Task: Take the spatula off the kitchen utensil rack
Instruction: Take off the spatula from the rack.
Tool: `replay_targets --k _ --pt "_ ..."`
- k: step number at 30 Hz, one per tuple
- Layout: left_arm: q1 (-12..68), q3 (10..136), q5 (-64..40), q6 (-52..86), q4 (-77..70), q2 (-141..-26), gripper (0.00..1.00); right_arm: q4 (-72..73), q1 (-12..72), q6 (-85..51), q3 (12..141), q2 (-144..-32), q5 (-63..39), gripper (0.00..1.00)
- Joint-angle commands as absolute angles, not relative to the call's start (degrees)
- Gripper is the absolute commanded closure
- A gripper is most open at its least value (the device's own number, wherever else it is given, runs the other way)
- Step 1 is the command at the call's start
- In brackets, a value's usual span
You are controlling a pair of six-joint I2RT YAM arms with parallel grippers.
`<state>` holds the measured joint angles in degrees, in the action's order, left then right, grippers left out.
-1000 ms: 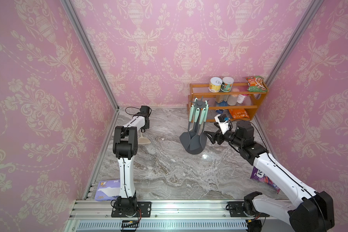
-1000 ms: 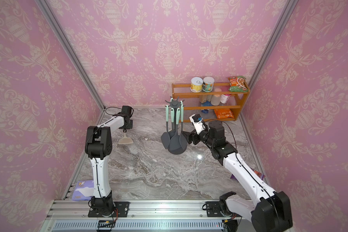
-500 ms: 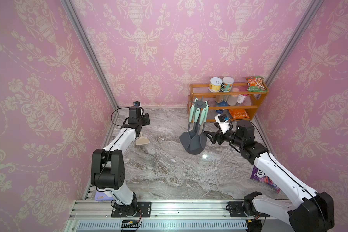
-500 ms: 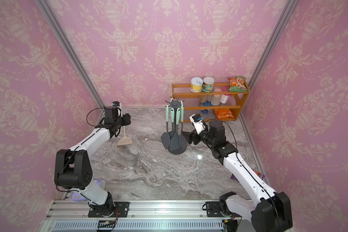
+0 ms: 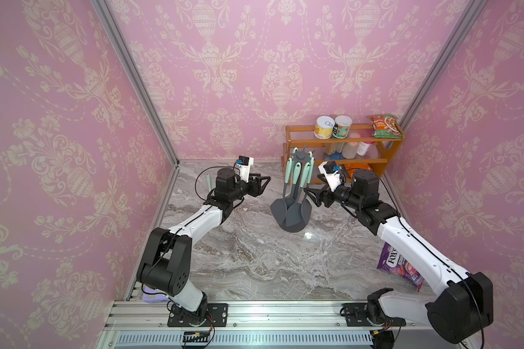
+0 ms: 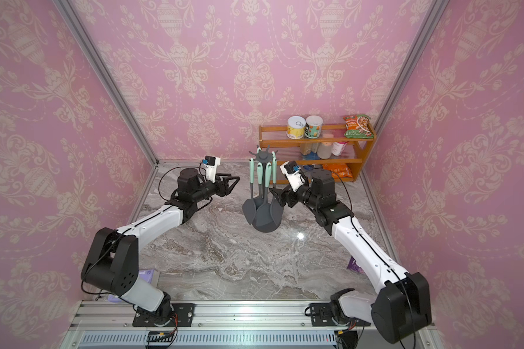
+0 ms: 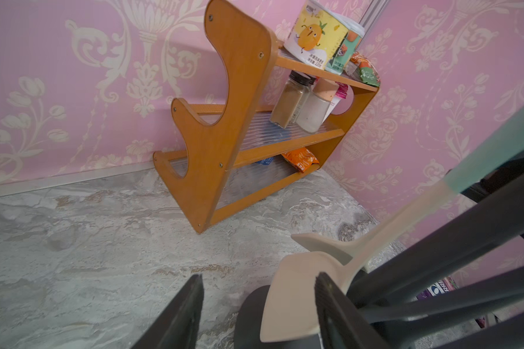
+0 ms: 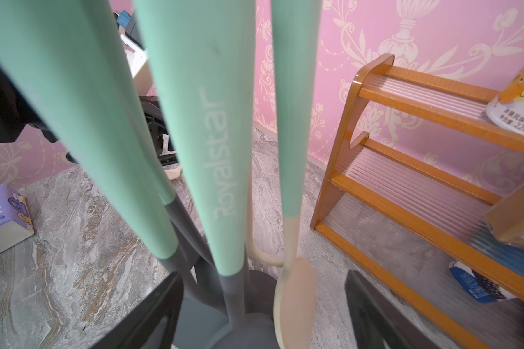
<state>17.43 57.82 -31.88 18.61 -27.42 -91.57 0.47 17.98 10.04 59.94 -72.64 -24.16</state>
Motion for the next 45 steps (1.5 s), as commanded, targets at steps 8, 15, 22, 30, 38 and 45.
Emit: replay_targets --k 8,15,22,30,38,45 --pt "18.9 55.7 -34.0 18.2 -34.2 -86.7 0.38 -0.4 17.5 13.6 65.0 -76.9 -25.9 0.35" --pt "21.2 55.0 -29.9 13.1 -27.6 -81.1 0.37 1.7 17.5 12.7 63.6 -75.5 -26.6 0.57" --pt "21.6 54.6 -30.0 13.0 -26.6 -78.2 0.37 2.6 17.5 12.0 62.9 -73.8 -26.4 0.78" --pt "25.4 54.3 -30.8 11.4 -25.5 -75.7 0.36 -0.3 17.5 12.5 64.8 -72.5 -25.6 0.96" --pt "32.0 53.1 -24.1 6.1 -24.2 -72.4 0.34 -3.6 17.5 13.5 66.4 -71.4 -23.7 1.00" --pt "35.5 54.6 -17.4 2.4 -23.3 -74.6 0.33 -7.3 17.5 14.9 66.8 -68.7 -22.2 1.00"
